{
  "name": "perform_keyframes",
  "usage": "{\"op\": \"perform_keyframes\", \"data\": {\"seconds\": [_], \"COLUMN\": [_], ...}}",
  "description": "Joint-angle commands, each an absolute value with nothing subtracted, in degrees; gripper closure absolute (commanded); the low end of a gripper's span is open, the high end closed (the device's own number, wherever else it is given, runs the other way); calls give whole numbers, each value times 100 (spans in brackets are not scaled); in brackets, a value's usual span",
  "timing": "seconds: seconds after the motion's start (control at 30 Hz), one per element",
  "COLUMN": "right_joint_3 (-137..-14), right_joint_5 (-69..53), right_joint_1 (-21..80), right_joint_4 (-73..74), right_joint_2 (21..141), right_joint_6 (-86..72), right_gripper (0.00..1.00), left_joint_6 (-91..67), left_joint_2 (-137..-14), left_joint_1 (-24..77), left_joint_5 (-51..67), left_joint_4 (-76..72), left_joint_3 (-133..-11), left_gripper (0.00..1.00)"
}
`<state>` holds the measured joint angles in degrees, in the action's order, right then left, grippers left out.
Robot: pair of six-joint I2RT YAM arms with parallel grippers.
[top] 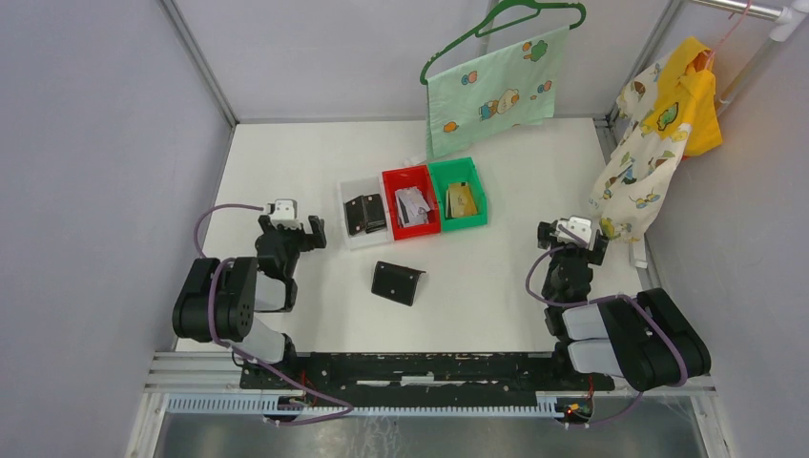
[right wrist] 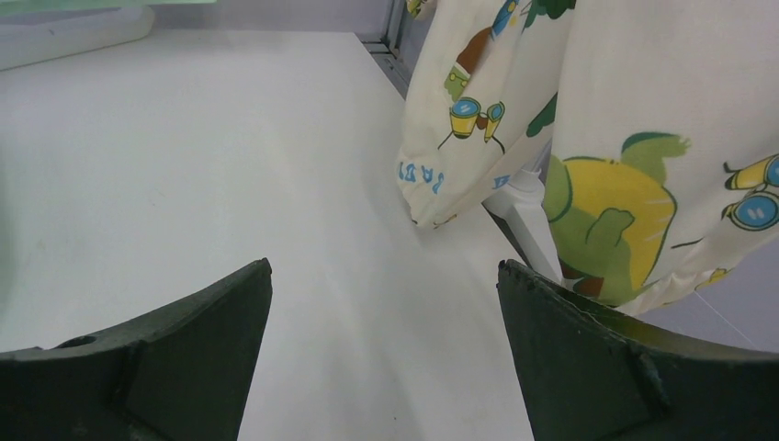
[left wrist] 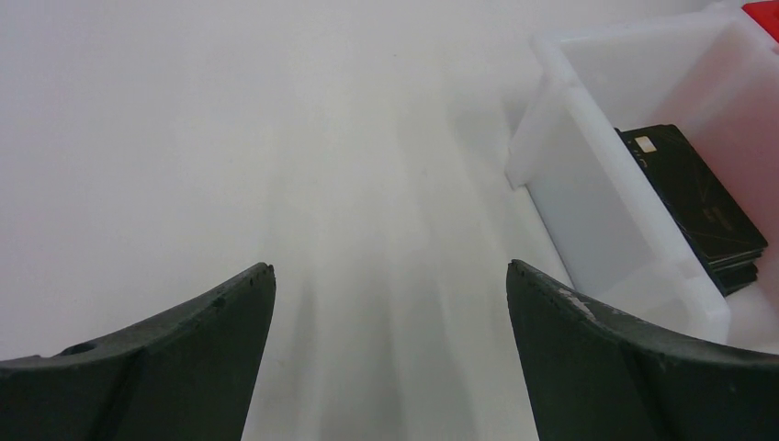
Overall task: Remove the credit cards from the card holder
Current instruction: Reset both arms
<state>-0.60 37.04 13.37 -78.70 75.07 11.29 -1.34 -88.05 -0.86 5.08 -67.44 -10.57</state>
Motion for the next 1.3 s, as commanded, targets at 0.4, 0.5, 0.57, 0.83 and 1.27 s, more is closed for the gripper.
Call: {"op": "perform_keyframes", "data": {"seconds": [0.4,0.5,0.57,0.83,1.27], "right_joint_3": [638,567,572,590,589], "right_joint_5": [2862,2627,2619,2619,2619], "right_joint_1": [995,792,796,797,797], "right_joint_4": [-8461,-8178,-8199,-8211,-8217], "right_joint_2": [7917,7843,7834,7833,7831], "right_joint_6": [1073,910,916,921,923], "right_gripper": [2,2,2,2,2], "left_joint_6": [130,128,119,110,113], "left_joint_2": [-8871,-8895,-8827,-8836,-8845], "left_joint_1": [-324,-322,-325,-325,-320], "left_joint_5": [567,610,604,598,580], "left_joint_4": [-6951,-6914,-6875,-6896,-6884], "left_joint_3": [-1287,-1343,-1314,-1307,-1318], "left_gripper": [0,0,0,0,0]}}
